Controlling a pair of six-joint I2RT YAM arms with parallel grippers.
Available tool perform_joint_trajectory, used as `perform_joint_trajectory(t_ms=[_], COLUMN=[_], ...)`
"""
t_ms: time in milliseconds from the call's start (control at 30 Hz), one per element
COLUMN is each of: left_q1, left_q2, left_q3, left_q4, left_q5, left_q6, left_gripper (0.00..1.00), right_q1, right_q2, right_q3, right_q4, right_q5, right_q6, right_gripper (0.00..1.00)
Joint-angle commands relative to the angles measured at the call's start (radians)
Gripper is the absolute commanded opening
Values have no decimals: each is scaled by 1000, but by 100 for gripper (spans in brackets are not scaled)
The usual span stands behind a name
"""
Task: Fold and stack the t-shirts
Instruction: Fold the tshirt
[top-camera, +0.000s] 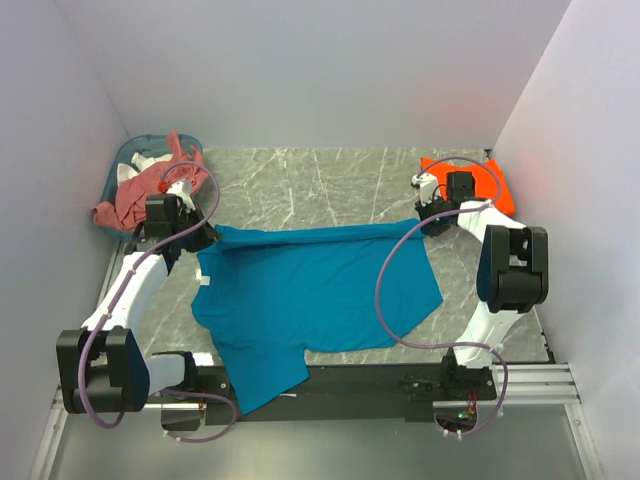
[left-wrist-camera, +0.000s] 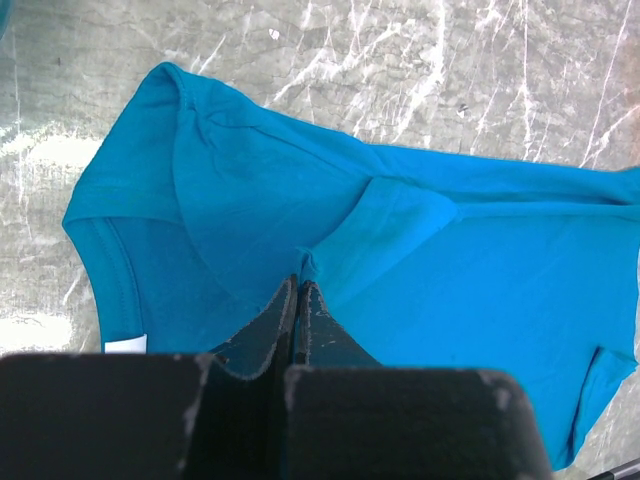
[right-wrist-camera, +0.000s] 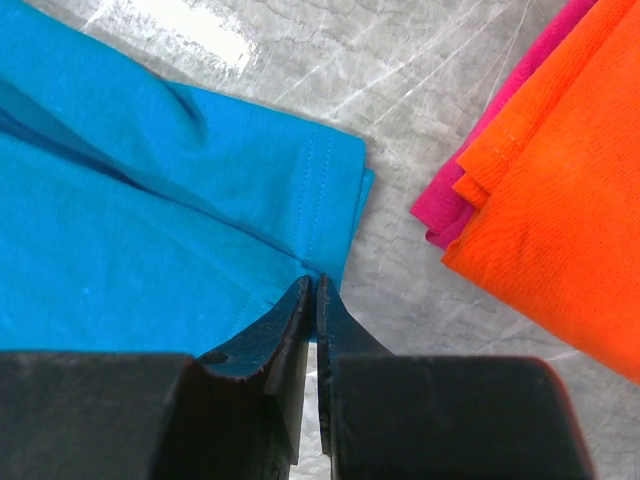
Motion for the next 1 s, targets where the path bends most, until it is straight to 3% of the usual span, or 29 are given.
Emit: perform_joint_trajectory(t_ms=[0, 400, 967], left_q1=[-3, -3, -3], left_q2=[-32, -32, -53], left_q3=[-10, -15, -21], left_q4=[12, 12, -6], left_q5=[24, 27, 27], left_q6=[15, 20, 24], left_gripper=[0, 0, 0], right_q1=[-7, -7, -7], right_q2=[-68, -80, -111], right_q3=[-14, -30, -83], right_q4=[5, 2, 18], right_q5=[3, 1, 3], right_q6=[-17, -16, -22], right_gripper=[12, 19, 19])
